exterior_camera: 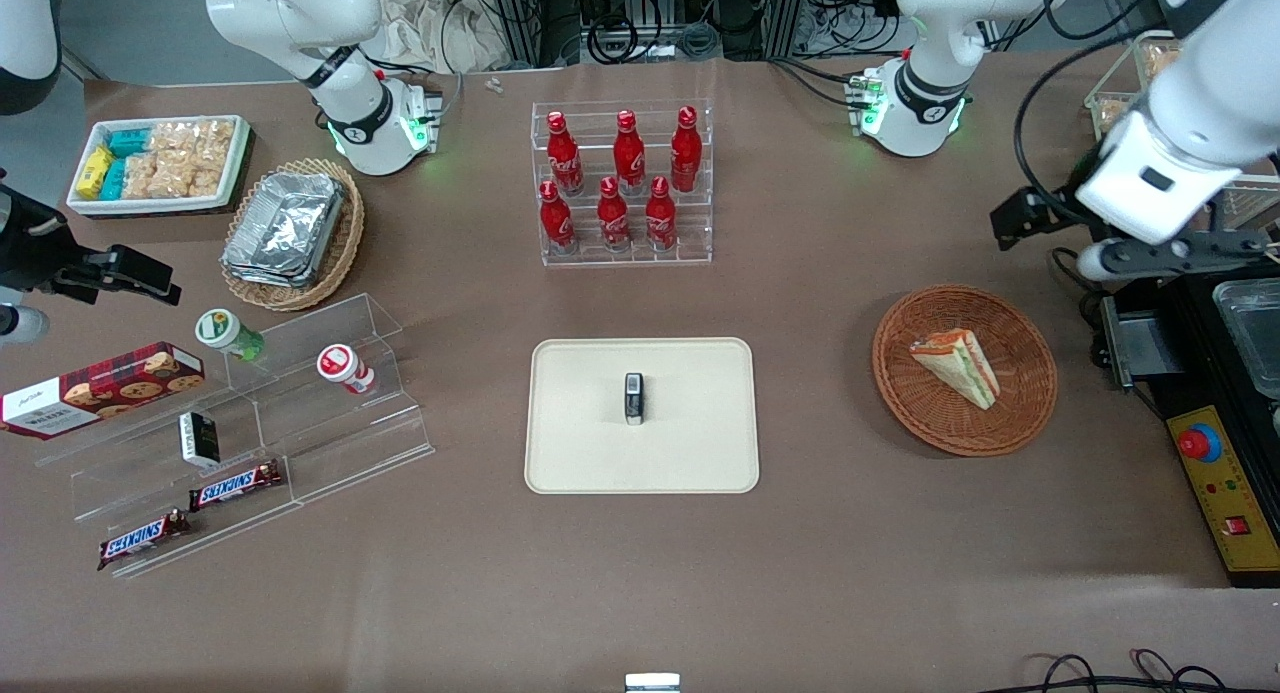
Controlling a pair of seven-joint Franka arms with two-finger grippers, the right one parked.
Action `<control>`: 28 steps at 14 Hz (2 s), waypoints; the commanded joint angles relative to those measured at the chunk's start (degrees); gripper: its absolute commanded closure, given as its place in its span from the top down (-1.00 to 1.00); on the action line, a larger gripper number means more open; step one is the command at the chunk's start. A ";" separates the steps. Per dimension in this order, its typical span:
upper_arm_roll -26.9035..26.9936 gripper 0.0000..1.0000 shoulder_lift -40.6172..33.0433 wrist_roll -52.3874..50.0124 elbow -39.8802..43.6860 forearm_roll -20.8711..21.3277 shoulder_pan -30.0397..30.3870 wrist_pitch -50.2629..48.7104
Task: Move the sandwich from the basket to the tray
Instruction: 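Move the left gripper over the wicker basket and lower toward the sandwich, then close the left gripper on the wrapped sandwich and lift it from the basket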
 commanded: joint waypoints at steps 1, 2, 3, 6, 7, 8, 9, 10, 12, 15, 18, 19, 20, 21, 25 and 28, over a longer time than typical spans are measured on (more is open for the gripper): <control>4.38 1.00 -1.70 -8.46 -5.65 -2.41 0.14 2.45; 4.47 1.00 -2.84 -11.19 -9.08 -2.23 0.13 5.09; 4.47 1.00 -3.72 -13.91 -12.16 -2.23 0.13 7.81; 4.47 1.00 -3.65 -24.01 -20.33 -2.32 0.13 16.33; 4.47 1.00 -3.65 -27.27 -23.58 -2.32 0.13 20.19; 4.38 1.00 -3.56 -28.52 -26.92 -2.32 0.05 24.14; 4.38 1.00 -3.30 -28.79 -30.08 -2.32 0.05 28.36; 4.38 1.00 -3.21 -29.49 -33.42 -2.32 0.05 33.01; 4.47 1.00 -1.20 -32.12 -39.06 -2.23 0.05 42.60; 4.47 1.00 3.81 -35.64 -40.13 -2.06 -0.22 47.29; 4.47 1.00 6.27 -35.65 -41.54 -0.65 -0.22 51.34; 4.47 1.00 7.24 -35.65 -41.63 -0.30 -0.22 52.39; 4.47 1.00 8.21 -35.65 -41.72 0.05 -0.22 53.27; 4.56 1.00 9.35 -35.65 -41.72 0.32 -0.22 54.15; 4.74 0.98 14.01 -35.65 -41.81 2.95 -0.04 59.24; 4.74 -1.00 14.90 -35.30 -41.54 3.04 -0.04 60.04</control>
